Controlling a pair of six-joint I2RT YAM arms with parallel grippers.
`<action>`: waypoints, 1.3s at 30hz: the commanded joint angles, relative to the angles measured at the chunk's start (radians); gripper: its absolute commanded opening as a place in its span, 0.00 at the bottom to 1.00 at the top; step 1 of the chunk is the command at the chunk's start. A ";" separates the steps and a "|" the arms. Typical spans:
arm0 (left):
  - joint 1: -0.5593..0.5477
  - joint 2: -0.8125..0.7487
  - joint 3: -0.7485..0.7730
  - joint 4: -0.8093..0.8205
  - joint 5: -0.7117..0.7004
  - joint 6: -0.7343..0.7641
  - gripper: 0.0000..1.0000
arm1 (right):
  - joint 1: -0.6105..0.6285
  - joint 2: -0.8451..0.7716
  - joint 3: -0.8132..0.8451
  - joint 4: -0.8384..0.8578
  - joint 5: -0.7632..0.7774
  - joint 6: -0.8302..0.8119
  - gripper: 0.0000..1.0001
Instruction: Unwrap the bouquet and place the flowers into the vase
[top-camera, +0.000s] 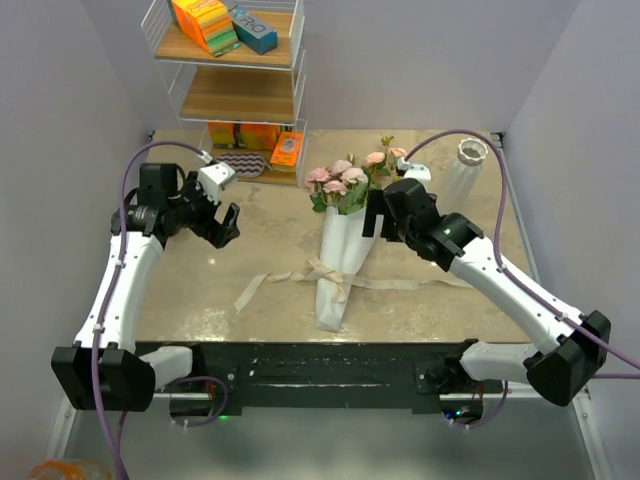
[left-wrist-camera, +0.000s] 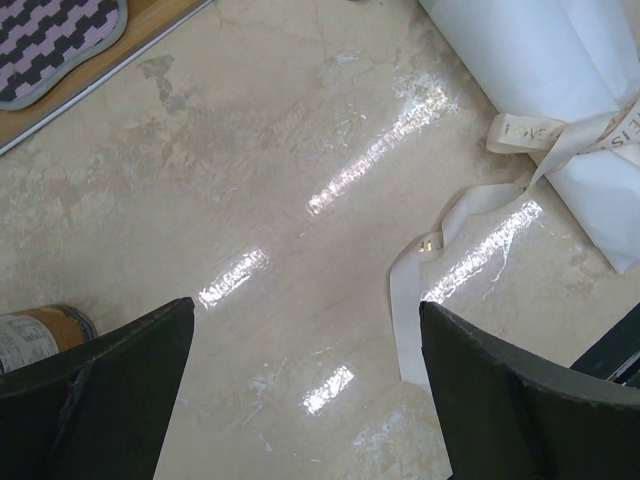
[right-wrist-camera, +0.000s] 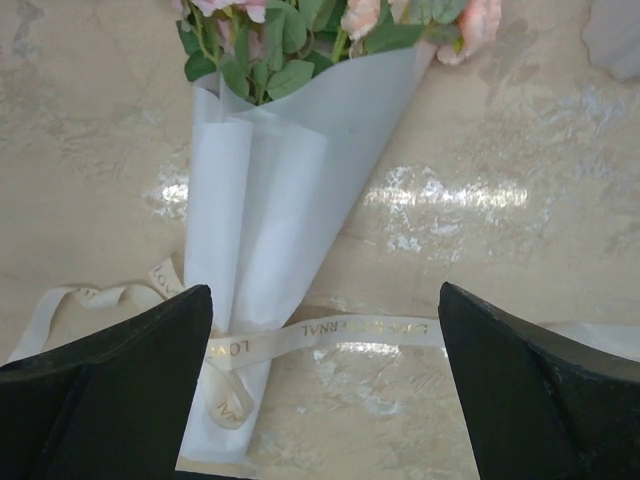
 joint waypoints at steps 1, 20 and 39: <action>-0.012 0.000 -0.006 0.001 0.021 0.032 0.99 | -0.002 0.000 -0.083 -0.052 0.028 0.198 0.99; -0.432 0.231 -0.109 0.087 0.015 0.310 0.99 | 0.030 0.098 -0.404 0.119 -0.070 0.632 0.94; -0.512 0.492 -0.133 0.351 0.111 0.345 0.99 | 0.056 0.239 -0.388 0.290 -0.090 0.780 0.86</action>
